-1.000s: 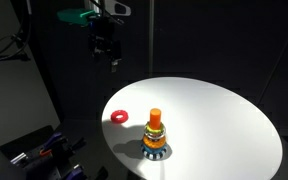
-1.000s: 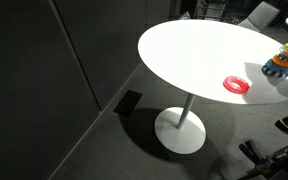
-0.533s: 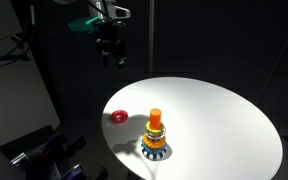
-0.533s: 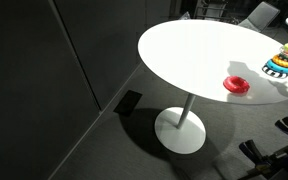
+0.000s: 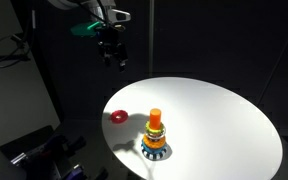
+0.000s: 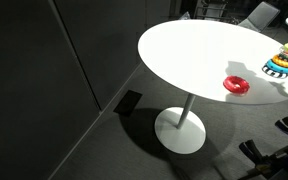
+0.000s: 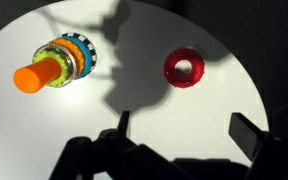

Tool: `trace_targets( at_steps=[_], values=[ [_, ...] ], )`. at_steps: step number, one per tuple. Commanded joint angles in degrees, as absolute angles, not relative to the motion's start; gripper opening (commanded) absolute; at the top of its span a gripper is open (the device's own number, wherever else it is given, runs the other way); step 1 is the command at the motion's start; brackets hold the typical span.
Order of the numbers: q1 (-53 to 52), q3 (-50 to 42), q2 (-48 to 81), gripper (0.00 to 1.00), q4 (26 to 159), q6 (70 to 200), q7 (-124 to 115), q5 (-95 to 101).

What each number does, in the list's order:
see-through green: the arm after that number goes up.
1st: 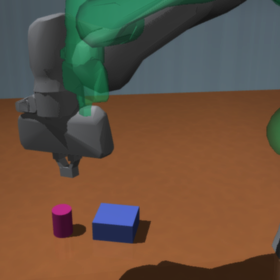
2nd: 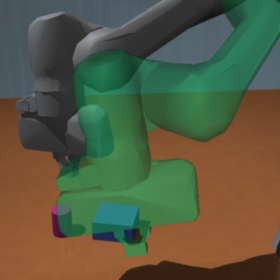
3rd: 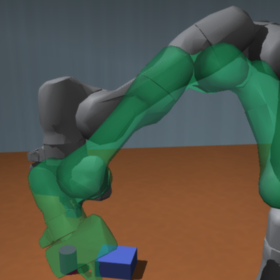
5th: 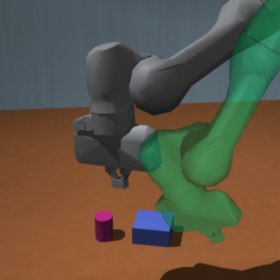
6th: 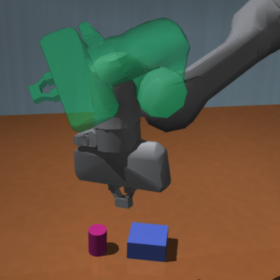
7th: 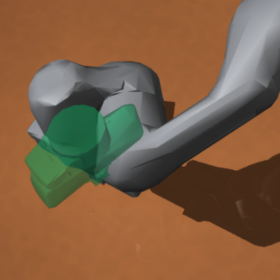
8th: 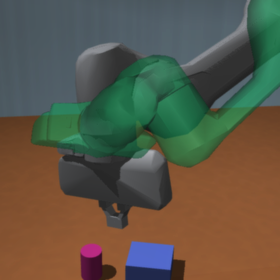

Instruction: Put the circular object on the orange object

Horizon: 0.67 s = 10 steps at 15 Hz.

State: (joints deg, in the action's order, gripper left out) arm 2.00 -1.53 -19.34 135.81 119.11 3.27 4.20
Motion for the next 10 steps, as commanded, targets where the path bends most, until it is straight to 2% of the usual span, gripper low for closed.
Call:
trace_targets(
  at_steps=[1, 10],
  values=[
    [1.86, -1.65, -19.33, 1.00, 135.72, 118.97, 3.22, 4.23],
    [2.93, -1.49, -13.99, 1.00, 141.08, 126.29, -4.04, 4.23]
  ],
)
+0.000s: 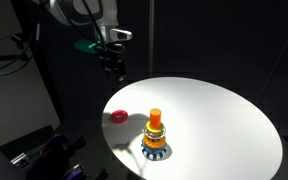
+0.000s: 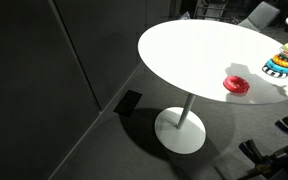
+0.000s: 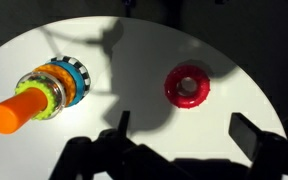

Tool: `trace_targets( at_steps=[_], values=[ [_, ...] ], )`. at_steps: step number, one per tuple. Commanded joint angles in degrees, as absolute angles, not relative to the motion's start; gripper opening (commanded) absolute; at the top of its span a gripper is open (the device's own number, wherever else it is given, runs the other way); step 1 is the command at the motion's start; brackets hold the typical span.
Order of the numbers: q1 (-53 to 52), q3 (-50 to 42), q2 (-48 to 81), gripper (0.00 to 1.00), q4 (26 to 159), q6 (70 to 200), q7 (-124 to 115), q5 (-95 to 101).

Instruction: Put the circular object on the orange object

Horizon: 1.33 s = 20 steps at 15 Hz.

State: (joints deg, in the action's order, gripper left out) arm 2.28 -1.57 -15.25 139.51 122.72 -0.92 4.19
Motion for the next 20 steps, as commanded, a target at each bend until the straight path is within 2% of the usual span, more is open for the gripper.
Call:
trace_targets(
  at_steps=[1, 8, 20],
  values=[
    [2.99, -1.45, -13.44, 1.00, 141.85, 128.12, -4.86, 4.35],
    [2.68, -1.02, -7.73, 1.00, 145.74, 140.07, -8.92, 3.94],
    [2.30, -1.62, 2.29, 1.00, 146.69, 147.99, -8.93, 3.58]
  ],
)
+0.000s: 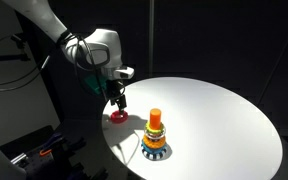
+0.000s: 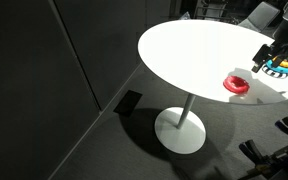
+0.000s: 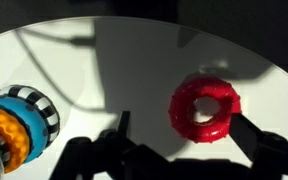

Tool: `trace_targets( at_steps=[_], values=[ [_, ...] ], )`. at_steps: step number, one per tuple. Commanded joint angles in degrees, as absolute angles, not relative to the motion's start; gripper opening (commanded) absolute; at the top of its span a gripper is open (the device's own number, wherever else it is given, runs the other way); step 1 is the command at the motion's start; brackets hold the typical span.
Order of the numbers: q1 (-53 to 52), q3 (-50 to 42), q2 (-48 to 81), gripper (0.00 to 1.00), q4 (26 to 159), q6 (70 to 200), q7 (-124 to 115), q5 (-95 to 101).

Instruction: Put the circular object on the orange object

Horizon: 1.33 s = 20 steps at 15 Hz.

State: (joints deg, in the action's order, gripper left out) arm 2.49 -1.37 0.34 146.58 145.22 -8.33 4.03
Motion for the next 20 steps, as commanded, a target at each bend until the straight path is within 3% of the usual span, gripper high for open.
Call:
trace_targets(
  at_steps=[1, 20],
  values=[
    [2.23, -1.64, 3.08, 1.00, 146.60, 148.74, -8.90, 3.57],
    [0.11, -4.44, 13.20, 1.00, 144.78, 159.33, -9.73, 5.45]
  ],
)
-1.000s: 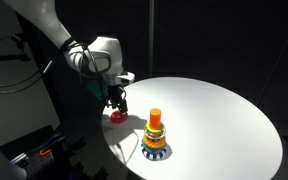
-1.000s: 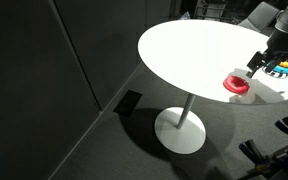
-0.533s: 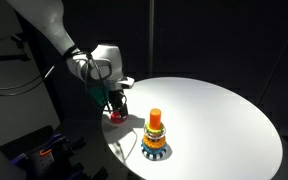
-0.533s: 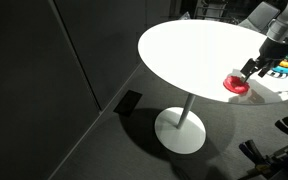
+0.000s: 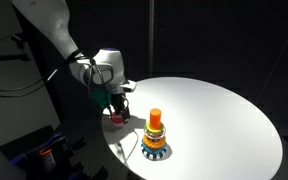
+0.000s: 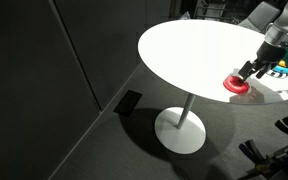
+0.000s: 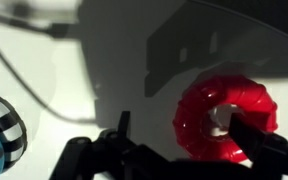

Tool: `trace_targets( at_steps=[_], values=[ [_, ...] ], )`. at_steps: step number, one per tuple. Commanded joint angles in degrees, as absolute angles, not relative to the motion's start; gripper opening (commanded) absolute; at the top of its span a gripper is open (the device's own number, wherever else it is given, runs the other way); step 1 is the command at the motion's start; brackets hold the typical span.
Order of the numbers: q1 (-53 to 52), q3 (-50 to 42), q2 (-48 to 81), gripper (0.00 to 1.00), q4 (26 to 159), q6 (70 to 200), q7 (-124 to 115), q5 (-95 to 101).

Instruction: Put the circular object on the orange object

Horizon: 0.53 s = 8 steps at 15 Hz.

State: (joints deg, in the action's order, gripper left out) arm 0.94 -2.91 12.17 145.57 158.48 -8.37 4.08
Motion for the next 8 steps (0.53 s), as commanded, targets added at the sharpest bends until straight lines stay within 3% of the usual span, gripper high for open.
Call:
trace_targets(
  at_steps=[1, 8],
  values=[
    [0.09, -4.72, 13.41, 1.00, 144.80, 159.45, -9.71, 5.49],
    [-0.02, -5.81, 14.39, 1.00, 144.82, 159.48, -9.65, 5.27]
  ],
)
